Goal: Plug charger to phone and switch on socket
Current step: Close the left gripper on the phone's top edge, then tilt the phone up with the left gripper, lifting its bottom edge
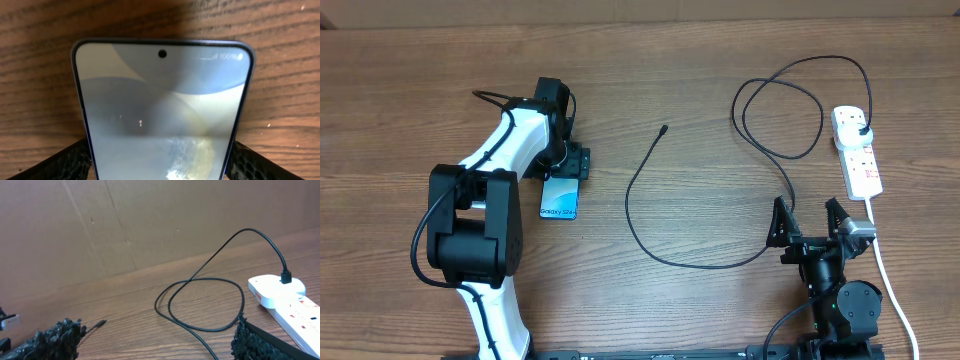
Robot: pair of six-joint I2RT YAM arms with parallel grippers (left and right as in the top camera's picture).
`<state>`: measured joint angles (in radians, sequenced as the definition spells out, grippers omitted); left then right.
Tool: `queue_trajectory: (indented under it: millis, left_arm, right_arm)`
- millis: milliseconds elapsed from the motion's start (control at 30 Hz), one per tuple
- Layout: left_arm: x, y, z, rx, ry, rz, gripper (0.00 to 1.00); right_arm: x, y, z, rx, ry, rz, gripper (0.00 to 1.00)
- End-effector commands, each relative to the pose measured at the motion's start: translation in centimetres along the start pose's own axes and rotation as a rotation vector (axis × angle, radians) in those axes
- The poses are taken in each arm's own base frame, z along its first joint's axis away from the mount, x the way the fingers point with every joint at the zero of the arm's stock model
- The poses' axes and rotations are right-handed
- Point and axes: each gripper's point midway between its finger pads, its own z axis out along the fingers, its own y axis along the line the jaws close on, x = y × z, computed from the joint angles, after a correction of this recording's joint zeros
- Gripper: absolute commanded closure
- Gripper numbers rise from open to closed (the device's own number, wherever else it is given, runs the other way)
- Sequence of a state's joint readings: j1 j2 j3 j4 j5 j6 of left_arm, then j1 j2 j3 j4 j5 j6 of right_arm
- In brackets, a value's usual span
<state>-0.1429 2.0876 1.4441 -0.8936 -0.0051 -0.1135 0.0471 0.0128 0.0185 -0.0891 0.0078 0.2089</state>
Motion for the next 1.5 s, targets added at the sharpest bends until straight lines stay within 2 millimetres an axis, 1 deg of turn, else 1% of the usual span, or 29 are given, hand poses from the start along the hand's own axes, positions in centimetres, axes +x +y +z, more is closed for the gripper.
queue_trajectory:
  millis: [0, 200, 367, 867, 1100, 1267, 1467]
  left_arm:
    - [1.4, -1.0, 2.6, 0.053, 0.062, 0.003, 0.13]
    - [1.2, -1.4, 2.6, 0.078, 0.057, 0.002, 0.15]
    - [1.3, -1.4, 2.6, 0.077, 0.061, 0.001, 0.18]
    - [0.6, -1.5, 2.6, 0.080, 0.033, -0.023, 0.24]
    - [0.6, -1.5, 2.6, 0.077, 0.032, -0.023, 0.24]
    - [0.0, -1.6, 2.6, 0.080, 0.009, -0.041, 0.23]
    - [0.3, -1.5, 2.6, 0.078, 0.019, -0.041, 0.24]
  right_arm:
    - [0.1, -0.3, 0.0, 0.010, -0.007, -0.003, 0.00]
    - [0.1, -0.3, 0.0, 0.010, -0.007, -0.003, 0.00]
    - [0.1, -0.3, 0.0, 0.010, -0.007, -0.003, 0.00]
    - [0.1, -0.3, 0.0, 0.010, -0.007, -0.003, 0.00]
    - [0.1, -0.3, 0.0, 0.010, -0.007, -0.003, 0.00]
    - [0.1, -0.3, 0.0, 0.010, -0.007, -0.003, 0.00]
    - [0.1, -0.3, 0.0, 0.010, -0.007, -0.003, 0.00]
